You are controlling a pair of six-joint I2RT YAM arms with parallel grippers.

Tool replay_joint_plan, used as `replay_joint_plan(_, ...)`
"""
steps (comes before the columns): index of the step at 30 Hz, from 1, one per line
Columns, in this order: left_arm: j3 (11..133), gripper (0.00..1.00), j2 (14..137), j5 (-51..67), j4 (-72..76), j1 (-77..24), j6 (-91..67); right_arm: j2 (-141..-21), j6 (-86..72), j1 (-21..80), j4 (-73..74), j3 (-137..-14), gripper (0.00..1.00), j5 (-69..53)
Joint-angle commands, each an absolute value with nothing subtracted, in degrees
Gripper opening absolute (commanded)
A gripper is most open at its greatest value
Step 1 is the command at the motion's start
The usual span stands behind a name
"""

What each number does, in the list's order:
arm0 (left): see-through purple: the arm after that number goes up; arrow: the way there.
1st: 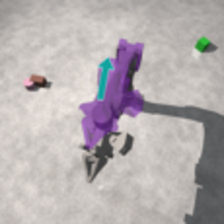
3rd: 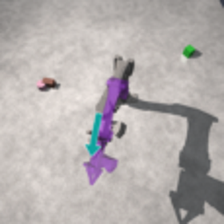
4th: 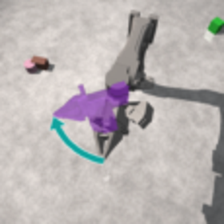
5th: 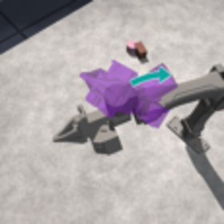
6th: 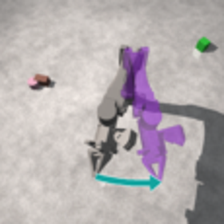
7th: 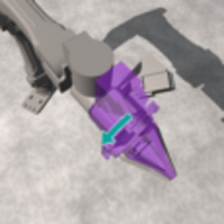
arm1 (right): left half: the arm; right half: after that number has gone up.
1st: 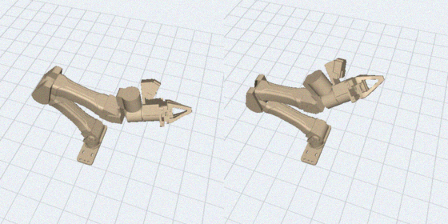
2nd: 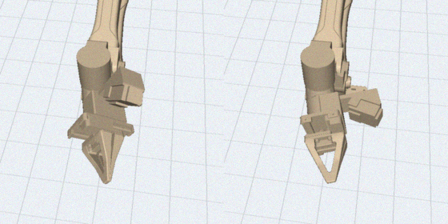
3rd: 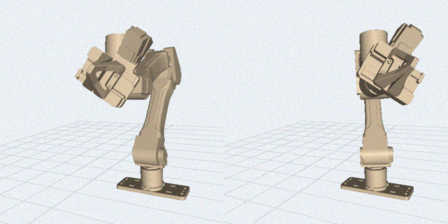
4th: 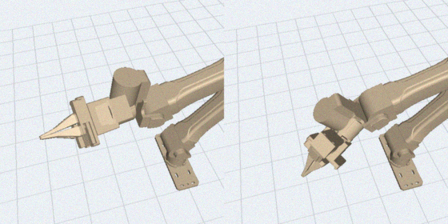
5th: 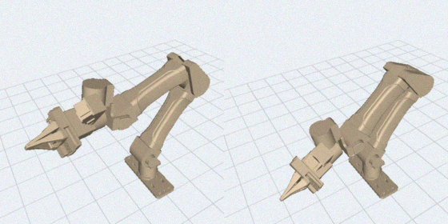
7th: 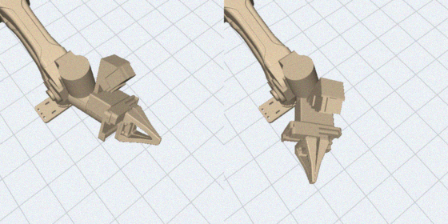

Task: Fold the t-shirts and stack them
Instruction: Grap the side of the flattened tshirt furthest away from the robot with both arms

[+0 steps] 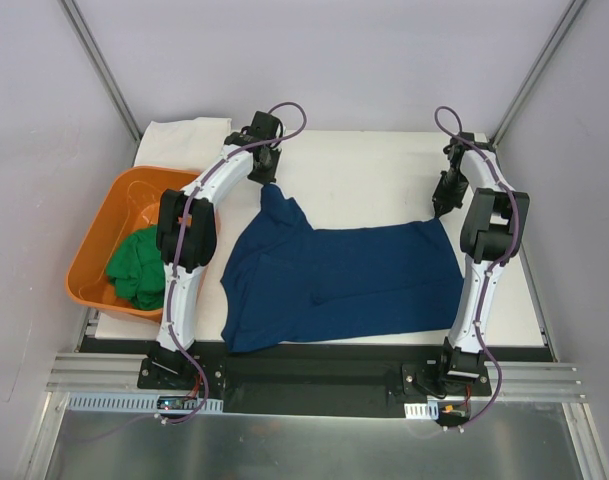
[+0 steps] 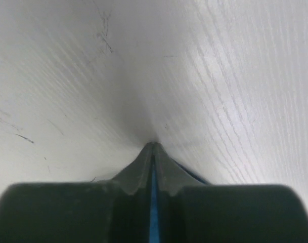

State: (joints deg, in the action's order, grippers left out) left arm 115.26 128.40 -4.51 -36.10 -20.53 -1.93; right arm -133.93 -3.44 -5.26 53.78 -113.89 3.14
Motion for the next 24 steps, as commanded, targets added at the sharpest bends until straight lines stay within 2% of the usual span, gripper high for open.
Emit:
replay_joint_plan(1, 116.20, 0.00, 125.78, -0.46, -36.65, -20.21, -1.58, -131.32, -2.73, -5.45, 56.08, -113.65, 0.01, 3.25)
replay_joint_plan(6, 113.03, 0.00, 121.38, 4.83, -36.48, -20.21, -2.72, -124.65, -1.58, -5.45, 53.44, -110.57, 0.01, 2.81)
replay_joint_plan(15, 104.51, 0.00, 114.44, 10.70, -36.30, -20.39, -5.97, -112.51, -0.44, -5.27, 44.48, -94.85, 0.01, -1.39)
replay_joint_plan(20, 93.88, 0.00, 106.27, 10.37, -32.18, -22.41, -8.26, -106.10, -1.84, -5.27, 41.75, -84.57, 0.01, -3.16)
replay_joint_plan(24, 81.17, 0.00, 98.54, 8.27, -28.57, -24.52, -11.59, -101.70, -3.43, -5.27, 41.83, -80.87, 0.01, -1.68)
